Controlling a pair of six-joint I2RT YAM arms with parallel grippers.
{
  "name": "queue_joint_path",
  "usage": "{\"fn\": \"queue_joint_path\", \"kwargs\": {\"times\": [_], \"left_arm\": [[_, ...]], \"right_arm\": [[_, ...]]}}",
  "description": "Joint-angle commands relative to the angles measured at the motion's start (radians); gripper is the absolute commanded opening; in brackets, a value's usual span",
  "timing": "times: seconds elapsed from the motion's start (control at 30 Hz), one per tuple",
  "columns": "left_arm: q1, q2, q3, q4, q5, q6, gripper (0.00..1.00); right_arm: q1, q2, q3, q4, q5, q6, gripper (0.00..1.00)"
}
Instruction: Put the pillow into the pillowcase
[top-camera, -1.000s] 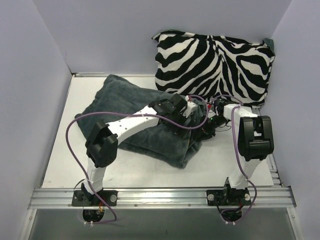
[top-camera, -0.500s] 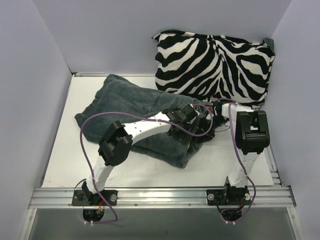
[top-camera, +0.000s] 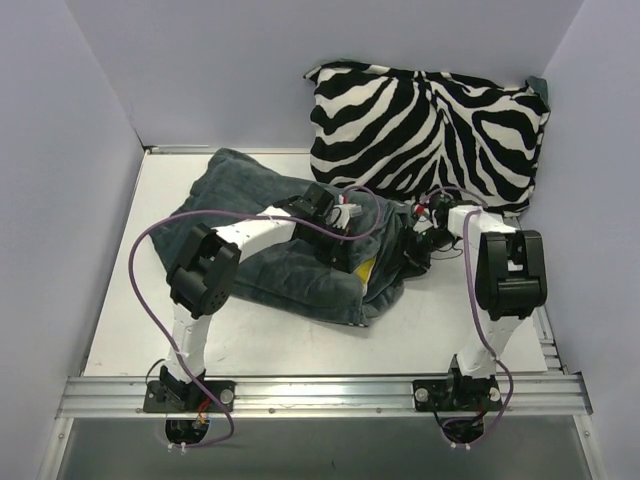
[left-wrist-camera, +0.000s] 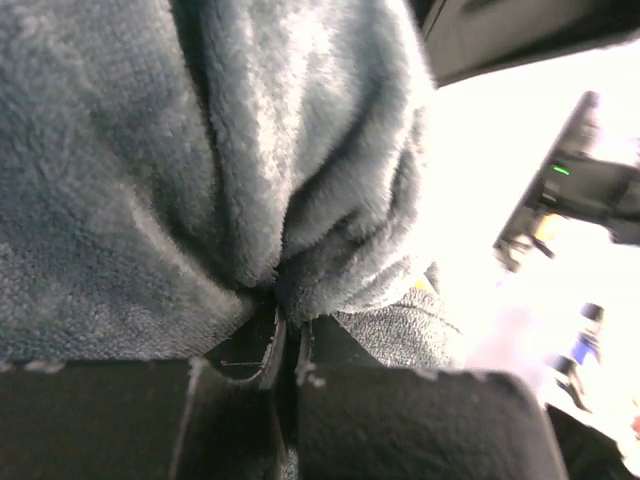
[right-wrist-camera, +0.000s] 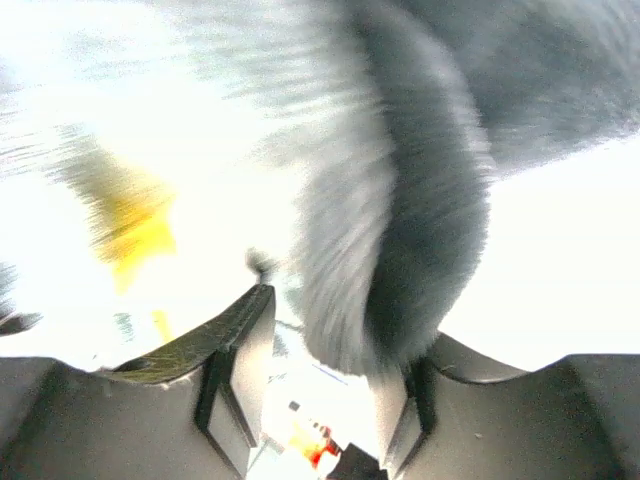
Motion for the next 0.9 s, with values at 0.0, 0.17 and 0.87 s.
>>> {"fn": "queue_joint_path", "kwargs": {"times": [0.0,0.17,0.87], "left_arm": [[0.028,-0.066,-0.084,0.148,0.242,0.005,0.0],[0.047,-0.096,-0.166,0.305,0.296,-0.121,0.0],[0.053,-0.1,-0.149,0.33,0.277,-0.161,0.0]], "right_arm": [[0.007,-0.151,0.009,0.012,-0.059,0.024,0.39],[0.076,-0.175,0.03,0.017,-0.004,0.041,0.24],[0.134,0.103,0.067,0.222,0.042,0.187,0.31]]}}
